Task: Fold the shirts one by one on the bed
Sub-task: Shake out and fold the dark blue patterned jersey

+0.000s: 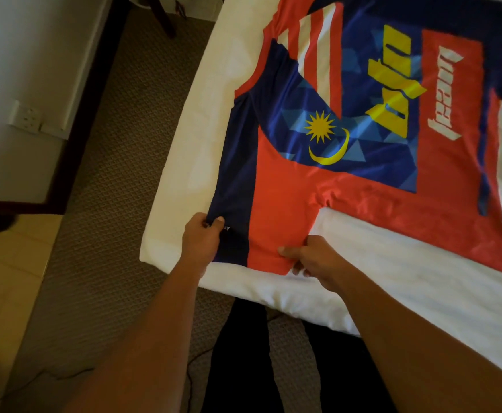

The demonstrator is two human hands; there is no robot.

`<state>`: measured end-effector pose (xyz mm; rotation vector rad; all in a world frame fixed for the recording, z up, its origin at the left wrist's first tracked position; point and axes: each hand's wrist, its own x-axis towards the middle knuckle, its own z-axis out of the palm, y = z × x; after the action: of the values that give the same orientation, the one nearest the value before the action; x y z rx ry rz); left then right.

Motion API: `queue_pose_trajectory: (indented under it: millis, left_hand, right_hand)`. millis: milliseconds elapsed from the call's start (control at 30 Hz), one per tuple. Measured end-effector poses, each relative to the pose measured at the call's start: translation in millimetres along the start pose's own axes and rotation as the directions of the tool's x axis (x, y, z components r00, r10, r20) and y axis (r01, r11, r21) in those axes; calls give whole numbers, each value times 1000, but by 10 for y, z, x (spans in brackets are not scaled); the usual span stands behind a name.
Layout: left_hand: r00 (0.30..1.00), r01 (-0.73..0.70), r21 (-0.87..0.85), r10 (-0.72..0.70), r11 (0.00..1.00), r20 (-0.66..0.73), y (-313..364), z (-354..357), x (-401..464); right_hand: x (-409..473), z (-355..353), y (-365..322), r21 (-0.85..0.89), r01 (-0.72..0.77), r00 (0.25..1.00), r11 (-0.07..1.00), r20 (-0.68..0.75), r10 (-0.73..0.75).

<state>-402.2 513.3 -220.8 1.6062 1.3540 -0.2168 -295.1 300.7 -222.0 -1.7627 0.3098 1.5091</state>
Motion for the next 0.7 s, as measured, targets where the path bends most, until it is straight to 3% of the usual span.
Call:
queue_pose_trajectory:
  millis: [133, 267, 367, 467, 567, 700]
  left_hand:
    - [999, 23, 173, -28, 985, 27, -222, -88, -92]
    - [999, 25, 390, -10, 920, -41, -263, -197, -151]
    - [998, 43, 383, -23, 923, -56, -77, -186, -114]
    - [992, 35, 276, -1, 961, -123, 231, -82, -28]
    - [990, -25, 157, 46, 987, -135, 581, 46, 248]
    - [993, -89, 76, 95, 993, -75, 1054, 183, 648]
  right_hand:
    - [20, -80, 95, -262, 41, 999, 964, 7, -41]
    - [-23, -268, -21, -521, 62, 996, 852, -25, -87]
    - [-5, -484, -229, -652, 78, 953, 755, -175, -249]
    - [109, -643, -534, -643, 169, 877, 747, -248, -411]
    - [322, -723, -995, -656, 175, 822, 735, -314, -476]
    - [601, -789, -1653, -697, 223, 785, 681, -286, -550]
